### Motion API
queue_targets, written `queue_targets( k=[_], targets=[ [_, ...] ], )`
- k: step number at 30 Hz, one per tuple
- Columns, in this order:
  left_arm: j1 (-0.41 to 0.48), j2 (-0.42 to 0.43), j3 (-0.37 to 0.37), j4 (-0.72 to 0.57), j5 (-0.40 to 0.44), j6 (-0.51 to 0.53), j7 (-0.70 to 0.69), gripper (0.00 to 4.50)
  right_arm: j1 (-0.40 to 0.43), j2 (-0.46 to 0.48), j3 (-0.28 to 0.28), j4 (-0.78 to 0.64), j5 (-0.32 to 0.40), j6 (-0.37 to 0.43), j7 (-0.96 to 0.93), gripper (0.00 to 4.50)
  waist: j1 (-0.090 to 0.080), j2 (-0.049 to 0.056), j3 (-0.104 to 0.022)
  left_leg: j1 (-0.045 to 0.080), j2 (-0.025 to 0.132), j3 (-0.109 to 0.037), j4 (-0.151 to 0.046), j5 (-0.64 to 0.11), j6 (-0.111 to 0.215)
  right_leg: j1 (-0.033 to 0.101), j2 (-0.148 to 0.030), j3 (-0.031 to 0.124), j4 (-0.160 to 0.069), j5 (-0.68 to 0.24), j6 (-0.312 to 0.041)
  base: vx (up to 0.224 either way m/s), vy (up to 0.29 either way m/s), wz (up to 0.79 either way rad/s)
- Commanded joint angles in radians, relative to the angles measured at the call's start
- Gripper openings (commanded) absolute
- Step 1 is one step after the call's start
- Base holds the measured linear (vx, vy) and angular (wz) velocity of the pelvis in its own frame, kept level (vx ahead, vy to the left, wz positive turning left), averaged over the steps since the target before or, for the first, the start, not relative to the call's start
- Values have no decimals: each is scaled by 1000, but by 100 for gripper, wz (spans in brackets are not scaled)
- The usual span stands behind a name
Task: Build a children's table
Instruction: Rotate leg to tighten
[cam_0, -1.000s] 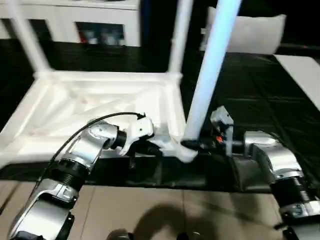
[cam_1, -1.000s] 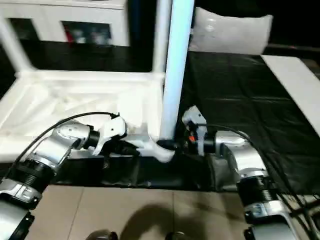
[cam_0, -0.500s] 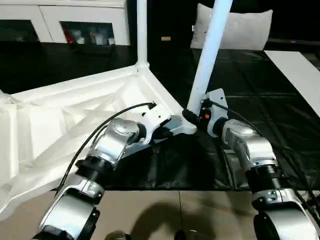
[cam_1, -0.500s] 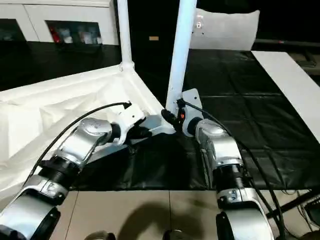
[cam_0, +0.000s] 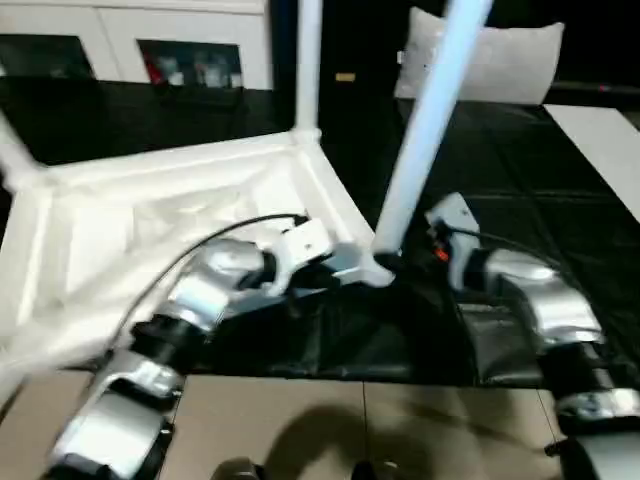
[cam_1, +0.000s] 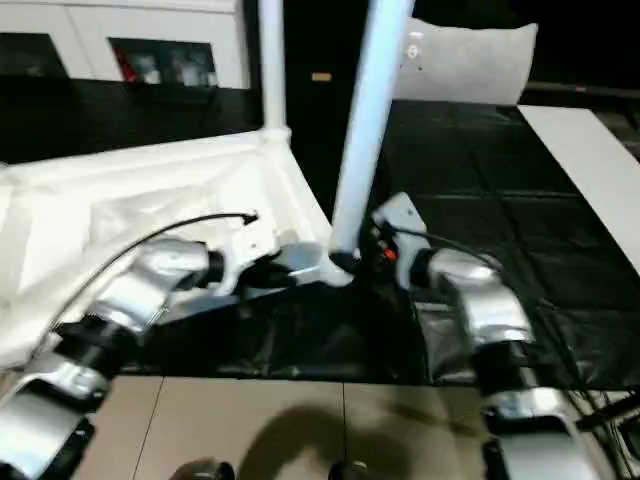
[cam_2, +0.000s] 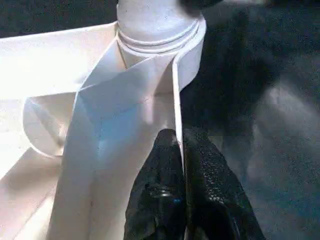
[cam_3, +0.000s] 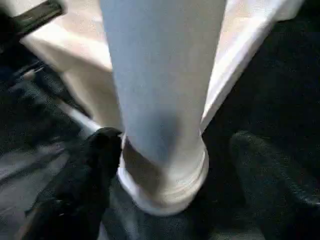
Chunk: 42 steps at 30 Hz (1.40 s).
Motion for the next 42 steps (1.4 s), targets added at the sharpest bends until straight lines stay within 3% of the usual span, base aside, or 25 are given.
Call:
queue_targets(
  k=[1, 7, 8, 15, 21, 22, 29, 38, 42],
  targets=[
    [-13, 13, -20, -16, -25, -57, -75, 0, 9, -31, 20, -42, 20, -23, 95, 401, 8, 1, -81, 10, 35, -4, -59, -199, 63, 67, -79, 44, -71, -286, -183, 0, 0, 0],
    [-21, 75, -46, 2, -37, -132, -209, 0, 24, -95, 52, -45, 28, -82, 216, 401, 20, -4, -81, 11, 35, -4, -58, -217, 54, 65, -80, 44, -72, -341, -170, 0, 0, 0],
    [-15, 94, -51, -20, -59, -129, -278, 0, 26, -108, 49, -48, 51, -70, 275, 385, 22, -5, -77, 12, 36, -3, -60, -220, 55, 61, -79, 44, -73, -351, -168, 0, 0, 0],
    [0, 125, -79, -44, -67, -172, -373, 0, 30, -113, 59, -55, 95, -57, 360, 339, 33, -2, -81, 13, 39, -4, -58, -213, 50, 61, -81, 44, -67, -330, -183, 0, 0, 0],
    [1, 118, -86, -42, -72, -193, -392, 0, 36, -102, 80, -80, 123, -34, 418, 282, 45, -2, -80, 14, 39, -4, -58, -215, 48, 60, -80, 43, -68, -347, -174, 0, 0, 0],
    [0, 114, -86, -42, -72, -193, -389, 0, 37, -97, 82, -80, 125, -33, 420, 271, 44, -7, -79, 13, 40, -4, -59, -211, 48, 59, -79, 43, -67, -344, -171, 0, 0, 0],
    [-6, 101, -85, -35, -67, -204, -374, 0, 30, -77, 97, -62, 126, -39, 434, 207, 47, -5, -78, 13, 39, -5, -59, -214, 46, 58, -81, 43, -68, -355, -169, 0, 0, 0],
    [-5, 97, -79, -28, -66, -205, -356, 0, 34, -65, 110, -70, 141, -9, 447, 191, 46, -6, -78, 13, 38, -5, -59, -212, 46, 58, -81, 43, -71, -375, -156, 0, 0, 0],
    [-9, 70, -48, -26, -70, -125, -279, 0, 56, -49, 100, -109, 157, 36, 404, 191, 46, -5, -74, 14, 38, -4, -60, -216, 43, 56, -80, 43, -72, -387, -152, 0, 0, 0]
  ],
)
